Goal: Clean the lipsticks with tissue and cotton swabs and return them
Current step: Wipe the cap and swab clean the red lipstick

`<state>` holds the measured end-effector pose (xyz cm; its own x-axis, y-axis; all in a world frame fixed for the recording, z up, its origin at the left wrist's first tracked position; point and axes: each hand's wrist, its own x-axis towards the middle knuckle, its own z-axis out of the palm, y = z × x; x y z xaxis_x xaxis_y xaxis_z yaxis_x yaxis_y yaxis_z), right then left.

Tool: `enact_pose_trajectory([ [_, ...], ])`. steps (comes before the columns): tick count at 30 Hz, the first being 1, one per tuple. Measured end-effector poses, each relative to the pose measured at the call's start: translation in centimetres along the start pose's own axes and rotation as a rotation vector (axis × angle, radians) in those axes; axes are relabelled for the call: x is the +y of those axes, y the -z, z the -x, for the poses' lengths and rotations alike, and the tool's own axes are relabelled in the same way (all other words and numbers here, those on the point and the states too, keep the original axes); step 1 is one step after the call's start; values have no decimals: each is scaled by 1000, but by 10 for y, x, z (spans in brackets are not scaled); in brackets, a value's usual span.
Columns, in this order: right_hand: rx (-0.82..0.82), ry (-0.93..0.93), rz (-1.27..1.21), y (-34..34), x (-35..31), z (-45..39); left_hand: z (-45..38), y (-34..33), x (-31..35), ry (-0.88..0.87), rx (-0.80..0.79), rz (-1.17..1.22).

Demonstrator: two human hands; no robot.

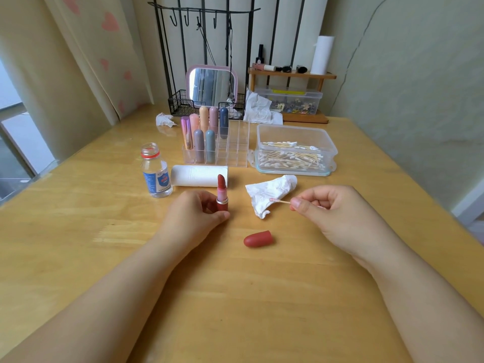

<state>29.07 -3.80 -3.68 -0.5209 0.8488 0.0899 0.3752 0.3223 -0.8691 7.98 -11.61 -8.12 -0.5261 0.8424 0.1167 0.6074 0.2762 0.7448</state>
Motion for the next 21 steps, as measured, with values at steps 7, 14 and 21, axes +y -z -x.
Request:
enact_pose_trajectory([
  [7, 16, 2, 14, 1, 0, 0, 3, 4, 6, 46, 2, 28],
  [14, 37, 11, 39, 3, 0, 0, 12, 22, 24, 222, -15, -107],
  [21, 28, 30, 78, 4, 1, -1, 42, 11, 52, -126, -152, -402],
])
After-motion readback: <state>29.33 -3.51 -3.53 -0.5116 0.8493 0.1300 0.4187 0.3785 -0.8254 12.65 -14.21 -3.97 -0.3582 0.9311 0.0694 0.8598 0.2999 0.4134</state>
